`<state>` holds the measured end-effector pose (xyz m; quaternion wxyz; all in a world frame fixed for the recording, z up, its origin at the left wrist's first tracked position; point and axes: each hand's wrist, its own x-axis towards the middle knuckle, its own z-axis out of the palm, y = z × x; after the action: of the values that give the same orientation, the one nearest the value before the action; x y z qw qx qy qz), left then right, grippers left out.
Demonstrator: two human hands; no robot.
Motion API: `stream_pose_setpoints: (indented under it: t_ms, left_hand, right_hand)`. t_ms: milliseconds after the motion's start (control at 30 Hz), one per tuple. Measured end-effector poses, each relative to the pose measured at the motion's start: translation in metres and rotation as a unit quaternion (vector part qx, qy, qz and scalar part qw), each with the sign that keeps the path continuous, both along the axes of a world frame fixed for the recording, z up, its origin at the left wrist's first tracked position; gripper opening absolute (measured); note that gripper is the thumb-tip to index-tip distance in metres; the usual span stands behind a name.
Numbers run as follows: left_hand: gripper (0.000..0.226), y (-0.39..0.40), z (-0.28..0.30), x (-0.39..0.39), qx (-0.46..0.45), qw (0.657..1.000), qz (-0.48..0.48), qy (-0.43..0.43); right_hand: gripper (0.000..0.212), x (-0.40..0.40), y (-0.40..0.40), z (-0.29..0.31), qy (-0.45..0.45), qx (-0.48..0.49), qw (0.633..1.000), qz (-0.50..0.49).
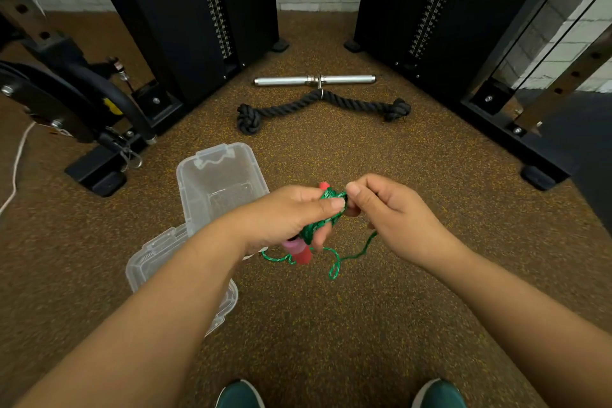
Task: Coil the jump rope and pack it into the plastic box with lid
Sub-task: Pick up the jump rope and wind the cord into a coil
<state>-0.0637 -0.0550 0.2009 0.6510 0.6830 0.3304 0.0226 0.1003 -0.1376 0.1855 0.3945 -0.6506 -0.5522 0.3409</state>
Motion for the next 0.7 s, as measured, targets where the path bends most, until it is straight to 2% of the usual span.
stream_pose_setpoints:
  t_ms: [100,167,233,367,433,533,700]
  left_hand:
    - [0.038,0.002,-0.002,0.001,-0.011,0.999,0.032,0.000]
    - [0.031,0.002,-0.002,0.000,-0.030,0.997,0.064,-0.026]
    - [0.029,0.004,-0.002,0.000,-0.045,0.993,0.094,-0.050]
    - [0.031,0.006,-0.002,0.002,-0.061,0.987,0.132,-0.067]
    - [0.032,0.007,0.001,0.002,-0.088,0.980,0.156,-0.091]
    - [0.033,0.010,0.004,0.002,-0.150,0.958,0.198,-0.143]
    - [0.035,0.014,0.006,0.001,-0.222,0.913,0.273,-0.208]
  right_hand:
    - [0.030,0.006,0.002,-0.005,0.054,-0.027,0.998,-0.017]
    - [0.029,0.010,0.003,-0.007,0.120,-0.039,0.992,-0.014]
    - [0.027,0.012,0.003,-0.008,0.140,-0.045,0.989,0.003]
    - [0.029,0.016,0.004,-0.014,0.120,-0.047,0.991,-0.021]
    - [0.035,0.020,0.004,-0.016,0.111,-0.046,0.991,-0.055]
    - [0.031,0.023,0.004,-0.019,0.121,-0.033,0.990,-0.058]
    - [0.024,0.019,-0.002,-0.024,-0.030,-0.030,0.999,-0.006]
